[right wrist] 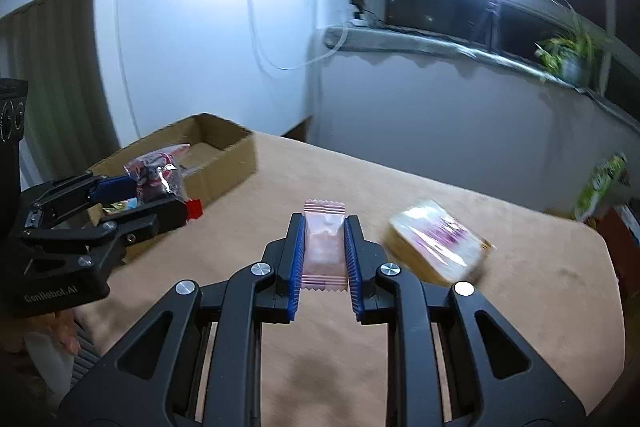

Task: Organize snacks
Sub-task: 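Carry the chocolate bag and pink candy over the box with both grippers, then open both grippers to drop the chocolate bag and pink candy into the box, then move both grippers back to the bagged bread loaf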

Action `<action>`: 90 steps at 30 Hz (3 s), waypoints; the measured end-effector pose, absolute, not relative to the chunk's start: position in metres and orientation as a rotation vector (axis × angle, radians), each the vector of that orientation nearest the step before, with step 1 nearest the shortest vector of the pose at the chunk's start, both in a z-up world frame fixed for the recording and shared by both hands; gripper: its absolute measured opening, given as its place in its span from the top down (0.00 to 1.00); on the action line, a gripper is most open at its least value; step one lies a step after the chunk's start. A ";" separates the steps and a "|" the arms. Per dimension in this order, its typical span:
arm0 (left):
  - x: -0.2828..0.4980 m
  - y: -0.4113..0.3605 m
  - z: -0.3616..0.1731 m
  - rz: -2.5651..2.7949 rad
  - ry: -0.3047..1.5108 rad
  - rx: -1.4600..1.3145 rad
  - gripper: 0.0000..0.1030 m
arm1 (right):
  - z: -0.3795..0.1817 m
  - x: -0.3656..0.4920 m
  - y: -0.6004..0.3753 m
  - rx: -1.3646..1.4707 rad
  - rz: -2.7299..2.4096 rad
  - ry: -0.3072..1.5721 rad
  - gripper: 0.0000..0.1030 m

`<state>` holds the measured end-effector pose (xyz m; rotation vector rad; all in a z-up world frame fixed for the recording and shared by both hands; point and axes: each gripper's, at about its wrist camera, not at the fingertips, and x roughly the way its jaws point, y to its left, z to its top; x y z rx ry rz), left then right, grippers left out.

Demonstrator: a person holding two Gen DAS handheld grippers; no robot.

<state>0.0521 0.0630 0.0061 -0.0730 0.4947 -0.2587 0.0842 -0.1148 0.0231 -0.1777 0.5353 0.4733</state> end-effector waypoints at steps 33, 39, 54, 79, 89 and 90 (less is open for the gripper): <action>0.035 0.219 -0.034 0.161 0.564 -0.229 0.27 | -0.004 0.115 0.073 -0.219 0.801 0.515 0.40; 0.037 0.220 -0.030 0.176 0.565 -0.237 0.27 | -0.007 0.110 0.056 -0.173 0.775 0.508 0.32; 0.010 0.190 -0.033 0.128 0.577 -0.202 0.26 | -0.006 0.101 -0.012 -0.094 0.688 0.500 0.29; 0.014 0.078 -0.039 -0.033 0.658 -0.134 0.22 | -0.028 0.113 -0.183 0.101 0.442 0.529 0.21; 0.070 0.010 -0.021 -0.196 0.630 -0.053 0.22 | -0.035 0.120 -0.238 0.137 0.366 0.567 0.20; 0.074 0.007 -0.021 -0.213 0.631 -0.051 0.21 | -0.036 0.122 -0.242 0.139 0.358 0.578 0.19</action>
